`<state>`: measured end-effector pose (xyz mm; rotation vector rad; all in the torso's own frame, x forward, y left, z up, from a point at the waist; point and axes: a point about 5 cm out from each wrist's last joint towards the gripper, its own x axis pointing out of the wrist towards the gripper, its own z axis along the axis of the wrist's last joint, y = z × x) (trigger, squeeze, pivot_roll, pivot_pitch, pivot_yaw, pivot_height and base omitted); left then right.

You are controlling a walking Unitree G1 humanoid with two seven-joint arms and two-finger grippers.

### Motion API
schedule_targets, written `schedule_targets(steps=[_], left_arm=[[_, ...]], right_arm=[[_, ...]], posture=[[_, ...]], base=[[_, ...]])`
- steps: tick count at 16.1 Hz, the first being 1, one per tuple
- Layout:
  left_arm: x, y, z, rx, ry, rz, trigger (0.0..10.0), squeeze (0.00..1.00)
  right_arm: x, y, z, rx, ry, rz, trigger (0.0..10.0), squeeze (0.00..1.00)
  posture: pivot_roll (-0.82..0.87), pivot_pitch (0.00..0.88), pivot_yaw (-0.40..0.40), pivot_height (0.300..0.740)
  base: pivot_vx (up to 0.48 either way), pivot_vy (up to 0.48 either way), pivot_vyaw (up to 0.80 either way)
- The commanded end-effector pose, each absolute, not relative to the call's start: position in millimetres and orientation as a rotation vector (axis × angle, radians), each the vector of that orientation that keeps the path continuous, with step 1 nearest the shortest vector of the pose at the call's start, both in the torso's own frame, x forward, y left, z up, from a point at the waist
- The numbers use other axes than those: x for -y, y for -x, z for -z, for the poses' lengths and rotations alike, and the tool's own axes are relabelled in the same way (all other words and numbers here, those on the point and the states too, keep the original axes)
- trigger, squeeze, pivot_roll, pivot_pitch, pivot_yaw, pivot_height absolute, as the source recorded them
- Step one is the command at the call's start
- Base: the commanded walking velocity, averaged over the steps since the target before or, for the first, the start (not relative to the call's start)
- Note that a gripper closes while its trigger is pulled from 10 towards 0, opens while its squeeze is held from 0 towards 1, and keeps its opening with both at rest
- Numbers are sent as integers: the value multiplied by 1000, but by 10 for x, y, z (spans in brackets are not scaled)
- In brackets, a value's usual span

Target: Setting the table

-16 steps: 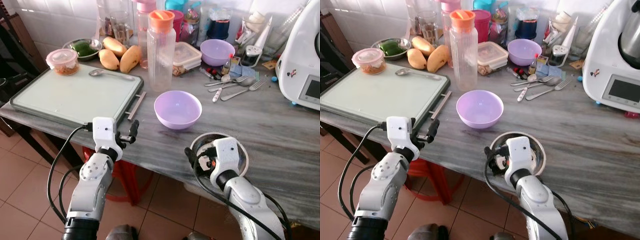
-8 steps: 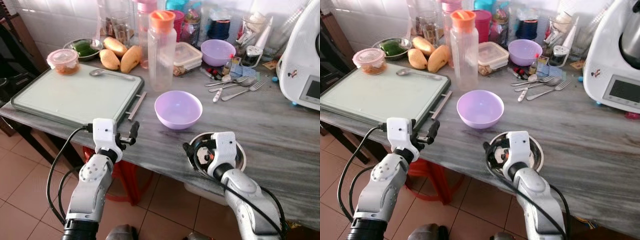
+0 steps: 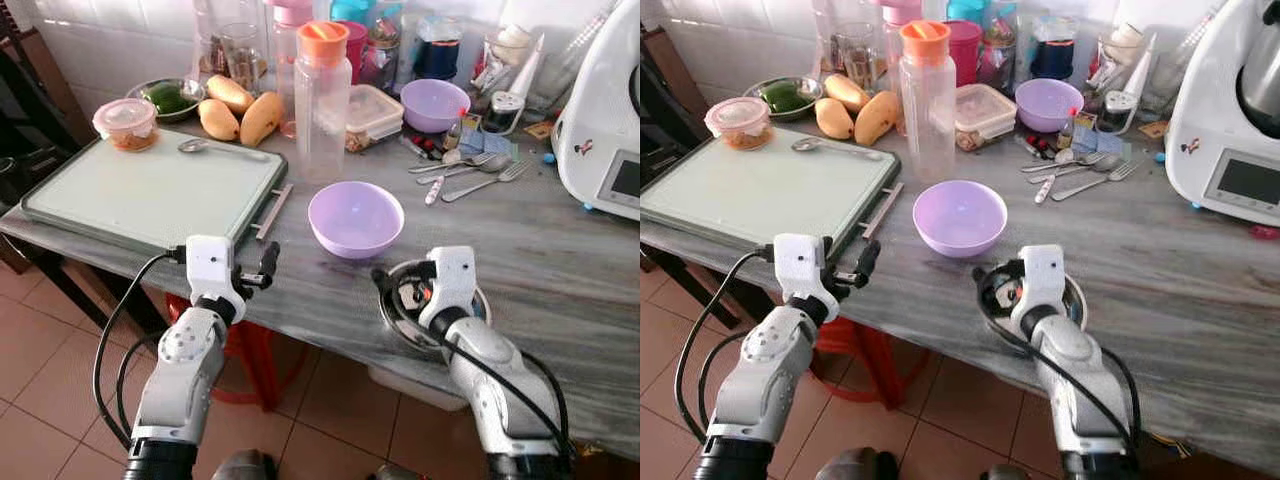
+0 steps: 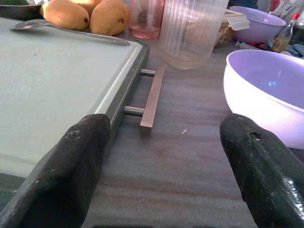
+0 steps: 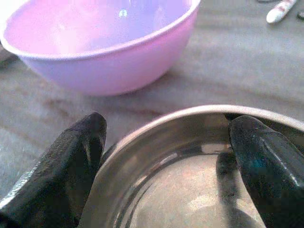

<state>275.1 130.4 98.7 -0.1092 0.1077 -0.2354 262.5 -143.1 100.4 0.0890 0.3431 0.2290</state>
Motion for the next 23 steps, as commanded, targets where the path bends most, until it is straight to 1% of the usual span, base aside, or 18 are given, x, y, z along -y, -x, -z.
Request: schedule_targets(steps=[1,4,6,9,10,14,15,16,17,23], left_arm=[[-1309,-2768,-1011,-105,96,233,10000,0],[-1317,-2775,-1015,-102,95,226,10000,0],[-1326,-2770,-1013,-103,96,223,10000,0],[-1317,-2776,-1015,-102,99,227,10000,0],[-1316,-2777,-1017,-102,101,229,10000,0],[-1311,-2771,-1013,-105,101,234,10000,0],[-1311,-2772,-1011,-106,101,234,10000,0],[-1294,-2775,-1008,-108,102,237,10000,0],[-1286,-2775,-1009,-108,102,240,10000,0],[-1306,-2751,-1007,-112,99,234,10000,0]], right_arm=[[1443,-2654,-1021,-333,-93,-229,10000,125],[1442,-2685,-1071,-317,-90,-236,10000,110],[1452,-2645,-1092,-309,-80,-241,10000,75],[1479,-2504,-1088,-323,-34,-205,10000,47],[1458,-2458,-1099,-331,-56,-206,10000,0],[1429,-2383,-1157,-333,-94,-227,10000,0],[1416,-2372,-1165,-331,-126,-239,10000,0],[1353,-2337,-1110,-386,-241,-286,10000,0],[1314,-2326,-1065,-427,-309,-306,10000,0],[1287,-2382,-1000,-492,-453,-294,10000,0]], posture=[[-3,0,34,740],[0,0,31,740],[-5,0,30,740],[-15,0,33,740],[-18,0,34,740],[-27,0,34,740],[-27,0,34,740],[-26,0,34,740],[-24,0,34,740],[-15,0,32,740]], base=[[0,0,0],[0,0,0],[0,0,0],[0,0,0],[0,0,0],[0,0,0],[0,0,0],[0,0,0],[0,0,0],[0,0,0]])
